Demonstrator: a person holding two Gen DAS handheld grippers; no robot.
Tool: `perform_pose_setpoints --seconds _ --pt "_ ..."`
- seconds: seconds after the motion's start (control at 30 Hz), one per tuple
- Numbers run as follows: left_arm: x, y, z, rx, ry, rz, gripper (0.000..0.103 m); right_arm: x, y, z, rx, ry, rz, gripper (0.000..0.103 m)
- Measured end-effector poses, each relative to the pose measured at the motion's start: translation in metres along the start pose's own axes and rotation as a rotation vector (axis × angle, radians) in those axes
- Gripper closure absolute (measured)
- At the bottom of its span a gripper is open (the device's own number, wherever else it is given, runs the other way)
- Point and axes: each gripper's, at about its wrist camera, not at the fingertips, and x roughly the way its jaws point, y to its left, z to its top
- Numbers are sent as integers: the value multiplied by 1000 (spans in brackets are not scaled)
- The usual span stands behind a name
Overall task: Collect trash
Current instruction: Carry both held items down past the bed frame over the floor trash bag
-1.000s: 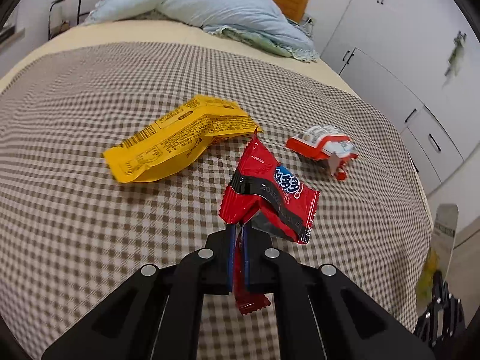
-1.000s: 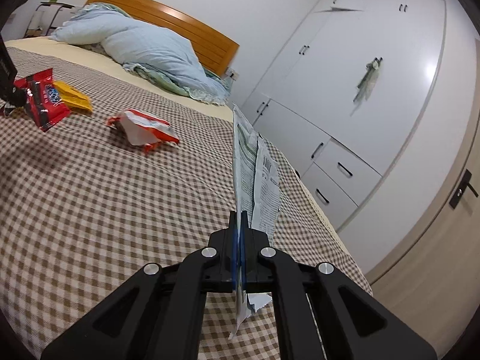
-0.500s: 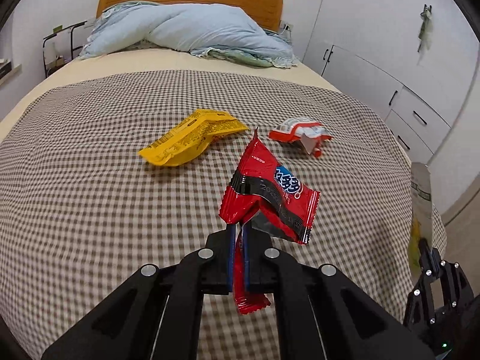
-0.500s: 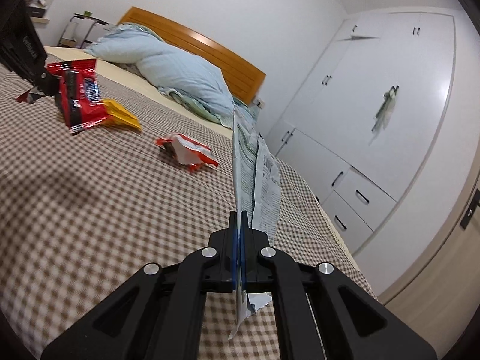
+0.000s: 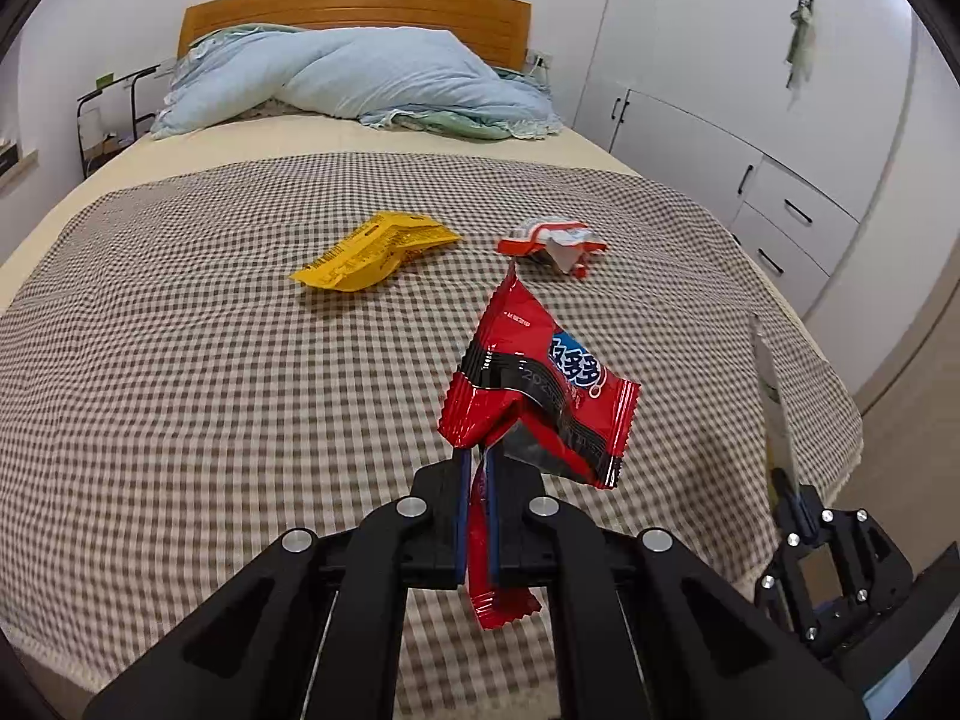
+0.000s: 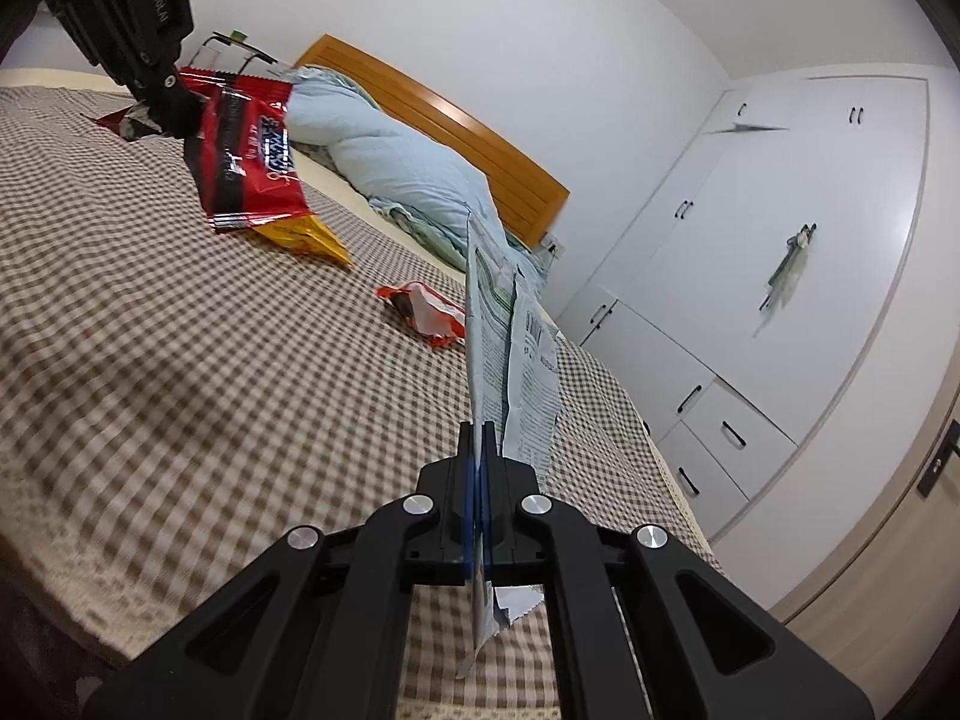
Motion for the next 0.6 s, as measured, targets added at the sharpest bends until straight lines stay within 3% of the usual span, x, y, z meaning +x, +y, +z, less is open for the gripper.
perform_pose_setpoints --seconds 0.6 --pt "-64 -19 -82 54 -7 -51 101 -102 19 -25 47 -51 129 102"
